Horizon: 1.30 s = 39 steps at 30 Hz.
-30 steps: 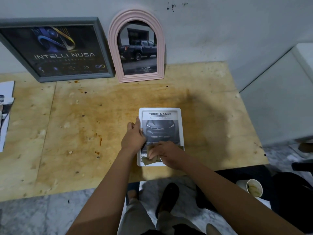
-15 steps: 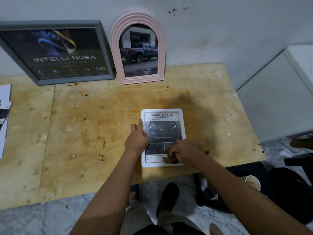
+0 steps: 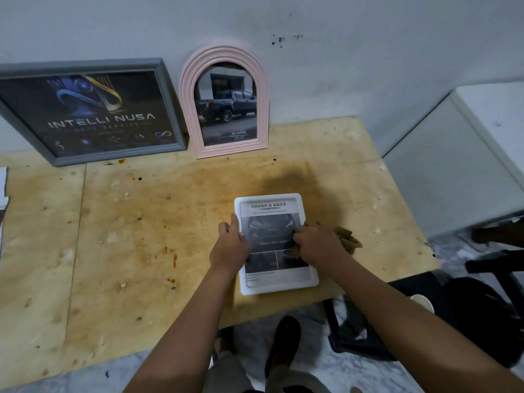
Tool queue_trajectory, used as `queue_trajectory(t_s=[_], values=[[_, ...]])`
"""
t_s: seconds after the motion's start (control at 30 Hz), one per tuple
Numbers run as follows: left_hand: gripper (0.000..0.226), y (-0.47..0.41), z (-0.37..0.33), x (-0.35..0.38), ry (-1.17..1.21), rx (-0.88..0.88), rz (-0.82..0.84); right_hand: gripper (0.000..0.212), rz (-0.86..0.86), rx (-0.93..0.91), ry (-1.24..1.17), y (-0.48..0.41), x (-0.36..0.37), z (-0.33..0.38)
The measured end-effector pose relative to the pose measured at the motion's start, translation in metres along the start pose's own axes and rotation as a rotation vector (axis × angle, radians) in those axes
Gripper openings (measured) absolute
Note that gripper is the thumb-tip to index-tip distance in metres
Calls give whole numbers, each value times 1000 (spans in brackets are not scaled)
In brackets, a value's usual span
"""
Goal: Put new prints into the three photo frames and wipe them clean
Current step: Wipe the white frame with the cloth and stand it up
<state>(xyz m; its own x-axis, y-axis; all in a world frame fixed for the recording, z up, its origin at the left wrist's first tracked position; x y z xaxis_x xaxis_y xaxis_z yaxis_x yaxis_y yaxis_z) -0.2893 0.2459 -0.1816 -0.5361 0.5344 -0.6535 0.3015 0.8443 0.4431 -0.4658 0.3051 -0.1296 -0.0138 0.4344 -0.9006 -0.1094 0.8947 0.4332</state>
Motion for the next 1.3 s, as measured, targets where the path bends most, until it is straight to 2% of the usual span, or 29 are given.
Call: queue_trajectory(t_s=[0.1, 0.17, 0.27, 0.37, 0.47, 0.53, 0.67, 0.73, 0.83, 0.93, 1.0, 1.1, 1.3], values=[[52, 0, 1, 0, -25, 2, 14, 24, -70, 144, -152, -14, -11, -2], [52, 0, 1, -1, -75, 21, 17, 22, -158, 259, -347, -24, -19, -4], [53, -1, 0, -1, -152, 34, 34, 23, -249, 301, -572, -41, -32, 3], [59, -2, -4, 0, -242, 10, 66, 28, -186, 125, -506, -63, -30, 28], [53, -2, -7, -2, -282, 31, 91, 36, -97, 25, -250, -73, -15, 46], [50, -1, -6, -3, -277, 36, 100, 42, -129, 41, -171, -72, -8, 48], [61, -7, -1, 4, -387, 61, 124, 49, -148, 146, -83, -71, -4, 55], [62, -9, -1, 7, -503, 81, 174, 45, -161, 164, -108, -75, -6, 59], [63, -12, 3, 8, -516, 46, 192, 37, -217, 152, -229, -72, -3, 57], [55, -16, 8, 10, -523, 75, 182, 46, -241, 87, -371, -62, 2, 55], [46, -16, 8, 9, -473, 88, 180, 54, -172, 40, -343, -63, 3, 56], [41, -13, 5, 5, -380, 60, 139, 50, -168, 40, -305, -70, 1, 57], [59, -12, -3, 3, -476, 39, 159, 44, -220, 149, -291, -64, 4, 51]])
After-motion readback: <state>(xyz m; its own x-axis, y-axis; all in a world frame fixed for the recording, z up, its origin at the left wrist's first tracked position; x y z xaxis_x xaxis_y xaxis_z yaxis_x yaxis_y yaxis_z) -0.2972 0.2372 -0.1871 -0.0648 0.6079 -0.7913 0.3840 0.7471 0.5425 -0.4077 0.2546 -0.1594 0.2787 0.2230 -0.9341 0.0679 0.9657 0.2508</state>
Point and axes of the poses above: each hand's wrist, its own y-axis away from the middle knuckle, its own x-axis out of the palm, z = x × y, the point moved 3 cm from there along -y, towards the middle knuckle, and after that the axes turned 5 degrees about z, right-handed, at the moved point
